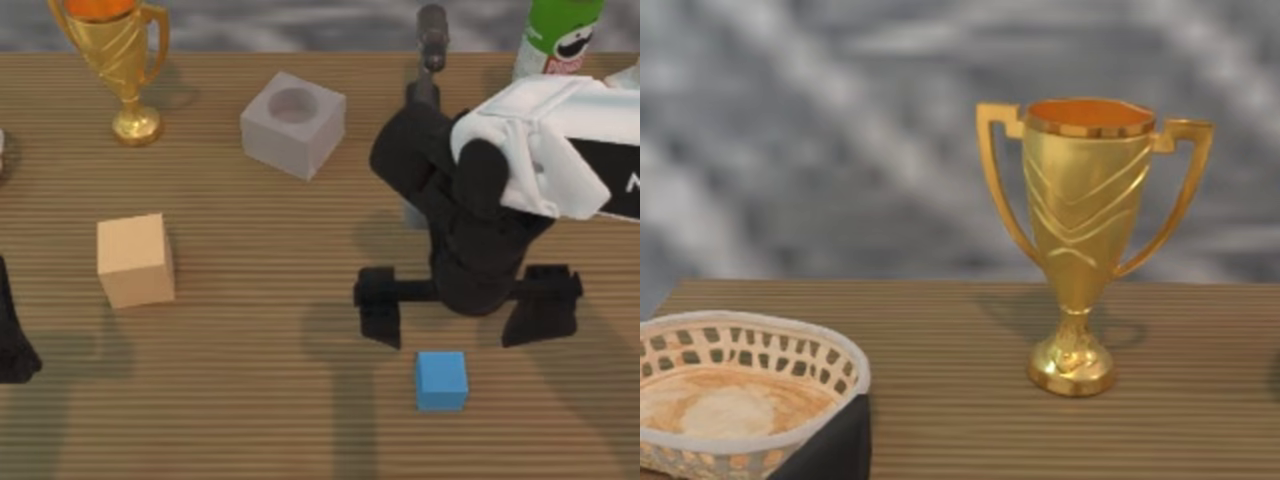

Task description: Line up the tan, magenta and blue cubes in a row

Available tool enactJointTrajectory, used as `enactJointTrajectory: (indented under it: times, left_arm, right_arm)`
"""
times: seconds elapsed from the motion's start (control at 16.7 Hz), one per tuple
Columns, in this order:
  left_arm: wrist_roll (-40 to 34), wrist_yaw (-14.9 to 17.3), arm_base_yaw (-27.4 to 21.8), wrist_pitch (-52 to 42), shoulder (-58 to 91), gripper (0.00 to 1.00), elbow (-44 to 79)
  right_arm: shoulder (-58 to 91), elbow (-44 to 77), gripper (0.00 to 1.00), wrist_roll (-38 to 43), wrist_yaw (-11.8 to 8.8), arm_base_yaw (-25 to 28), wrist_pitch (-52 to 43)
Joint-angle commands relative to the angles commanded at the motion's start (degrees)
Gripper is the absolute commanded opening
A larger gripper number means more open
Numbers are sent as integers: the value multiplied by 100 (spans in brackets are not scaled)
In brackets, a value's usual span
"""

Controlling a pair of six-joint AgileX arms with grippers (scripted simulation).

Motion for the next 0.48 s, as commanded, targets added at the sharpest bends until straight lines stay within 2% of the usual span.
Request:
enactJointTrajectory:
  times: [0.24,0.48]
  left_arm:
    - [0,0,0,0,0,100,0]
    - [0,0,0,0,0,100,0]
  right_arm:
    - [170,223,100,-381,-7,-116,-71]
    - [647,808,100,-1668,-36,-499,-283]
